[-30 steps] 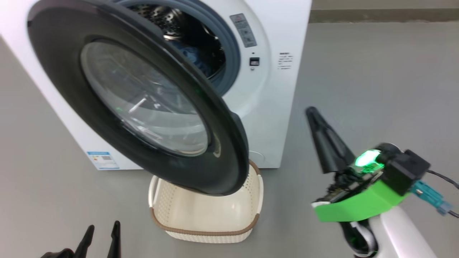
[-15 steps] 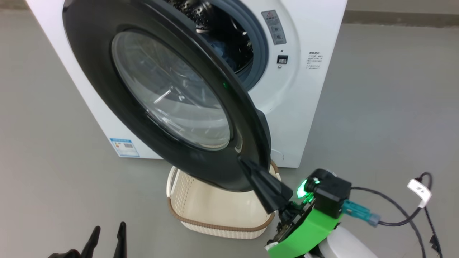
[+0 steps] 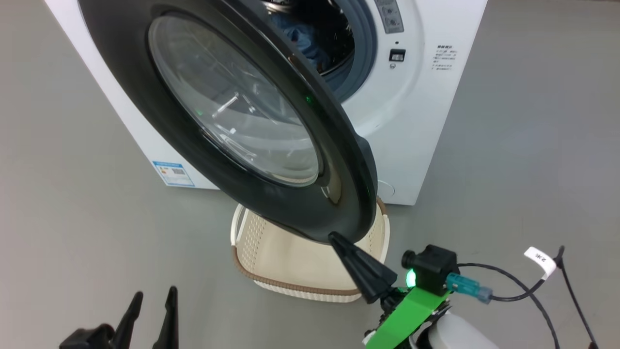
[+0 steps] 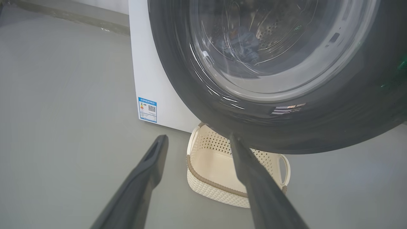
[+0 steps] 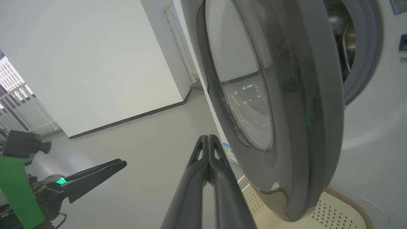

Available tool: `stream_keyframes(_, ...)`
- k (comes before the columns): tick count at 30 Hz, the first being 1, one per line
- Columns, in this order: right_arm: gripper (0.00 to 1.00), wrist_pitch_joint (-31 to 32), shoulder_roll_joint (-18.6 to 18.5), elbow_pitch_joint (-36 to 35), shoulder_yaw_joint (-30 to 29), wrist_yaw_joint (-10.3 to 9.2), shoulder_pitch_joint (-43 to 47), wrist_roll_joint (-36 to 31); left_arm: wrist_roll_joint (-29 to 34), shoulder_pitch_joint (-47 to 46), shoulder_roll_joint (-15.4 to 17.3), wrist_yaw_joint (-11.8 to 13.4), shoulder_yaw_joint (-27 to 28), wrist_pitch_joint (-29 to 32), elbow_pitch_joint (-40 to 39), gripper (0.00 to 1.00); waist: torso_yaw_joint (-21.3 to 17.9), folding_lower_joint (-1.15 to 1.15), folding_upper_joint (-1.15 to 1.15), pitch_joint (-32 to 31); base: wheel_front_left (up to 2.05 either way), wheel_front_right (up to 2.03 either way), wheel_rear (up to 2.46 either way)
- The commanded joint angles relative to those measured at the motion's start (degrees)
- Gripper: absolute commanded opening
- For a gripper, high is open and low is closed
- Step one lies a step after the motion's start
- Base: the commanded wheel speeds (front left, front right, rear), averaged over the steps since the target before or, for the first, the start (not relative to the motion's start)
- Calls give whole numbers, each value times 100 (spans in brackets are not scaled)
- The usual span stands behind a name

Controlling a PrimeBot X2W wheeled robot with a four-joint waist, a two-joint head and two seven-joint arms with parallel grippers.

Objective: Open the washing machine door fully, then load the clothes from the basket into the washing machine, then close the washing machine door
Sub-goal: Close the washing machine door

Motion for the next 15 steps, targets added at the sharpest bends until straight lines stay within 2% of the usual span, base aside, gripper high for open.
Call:
stream_keyframes(1,0,-27,136,-77,-34,16,-160,104,-24,-299,81,-14,174,-60,-120,100,47,0,0,108,0,0,0)
stream_keyframes(15,0,-27,222,106,-857,16,-553,39,-63,-578,96,-14,142,-60,-158,100,162,0,0,434,0,0,0)
